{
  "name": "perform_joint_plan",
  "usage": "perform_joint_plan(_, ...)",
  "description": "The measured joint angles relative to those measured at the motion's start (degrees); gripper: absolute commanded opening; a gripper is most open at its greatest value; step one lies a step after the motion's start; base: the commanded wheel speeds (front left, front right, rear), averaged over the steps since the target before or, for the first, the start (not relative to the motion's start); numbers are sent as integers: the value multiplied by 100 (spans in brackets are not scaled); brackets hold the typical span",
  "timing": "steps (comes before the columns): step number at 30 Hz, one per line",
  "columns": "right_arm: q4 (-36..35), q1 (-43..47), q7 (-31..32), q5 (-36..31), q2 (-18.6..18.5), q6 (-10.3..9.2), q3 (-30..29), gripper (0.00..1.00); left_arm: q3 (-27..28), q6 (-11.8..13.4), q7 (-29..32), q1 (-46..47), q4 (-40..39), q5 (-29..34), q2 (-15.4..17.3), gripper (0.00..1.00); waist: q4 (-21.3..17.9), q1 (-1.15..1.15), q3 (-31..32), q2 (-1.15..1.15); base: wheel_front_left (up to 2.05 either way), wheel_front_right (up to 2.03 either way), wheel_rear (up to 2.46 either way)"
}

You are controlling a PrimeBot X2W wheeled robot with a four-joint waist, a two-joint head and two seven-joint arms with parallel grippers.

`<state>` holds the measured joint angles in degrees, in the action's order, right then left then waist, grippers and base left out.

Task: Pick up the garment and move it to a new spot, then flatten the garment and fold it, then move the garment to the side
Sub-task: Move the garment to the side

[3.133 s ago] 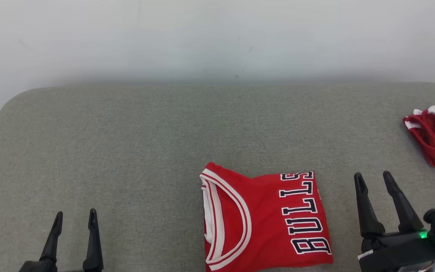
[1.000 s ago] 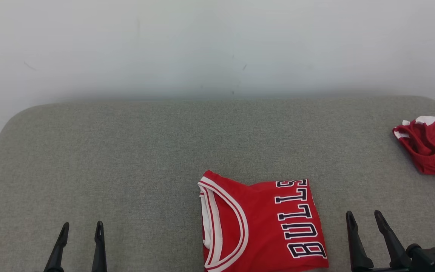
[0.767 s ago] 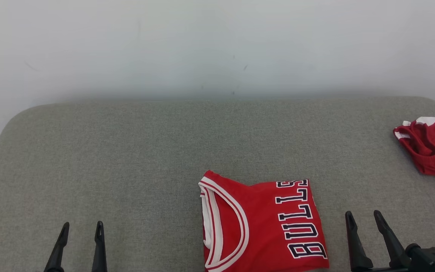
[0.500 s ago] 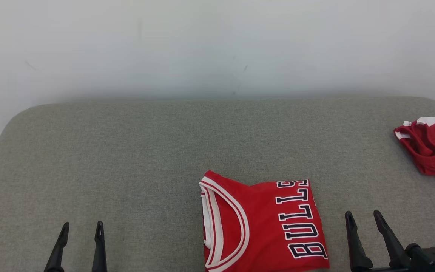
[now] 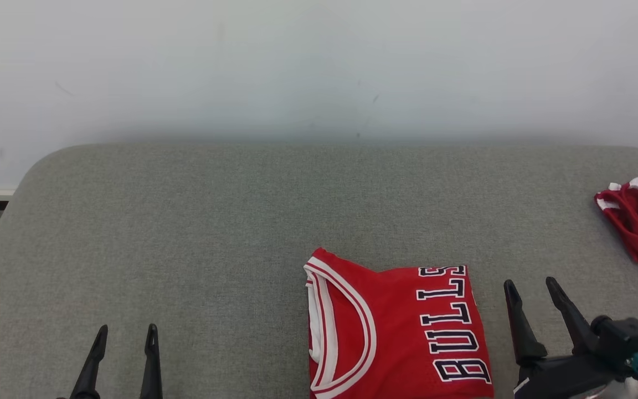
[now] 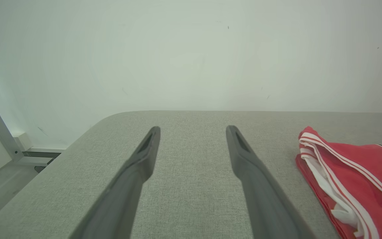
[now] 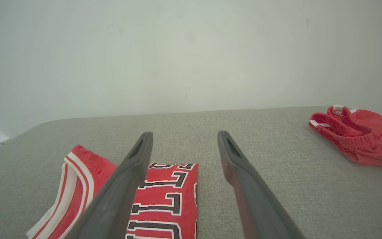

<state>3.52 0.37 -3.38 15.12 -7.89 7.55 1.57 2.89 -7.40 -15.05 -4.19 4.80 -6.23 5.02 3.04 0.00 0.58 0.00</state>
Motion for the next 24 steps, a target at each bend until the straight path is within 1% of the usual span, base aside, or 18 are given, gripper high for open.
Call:
perform_joint_plan(5,444,-461,480,16,-144,0,34,100,-64,0,0,8,5,-8,-18,100,86,0,-80,0,0,0,0)
perform_joint_plan(9,836,-717,737,22,-218,0,71,100,-102,0,0,104,2,-9,-25,100,157,0,-189,0,0,0,0)
perform_joint_plan(16,1625,-994,929,145,-249,0,190,100,-120,0,0,229,-20,-14,-35,100,244,0,-421,0,0,0,0)
perform_joint_plan(24,2305,-1171,889,255,-223,0,388,100,-124,0,1,389,25,-16,-46,100,306,0,-564,0,0,0,0)
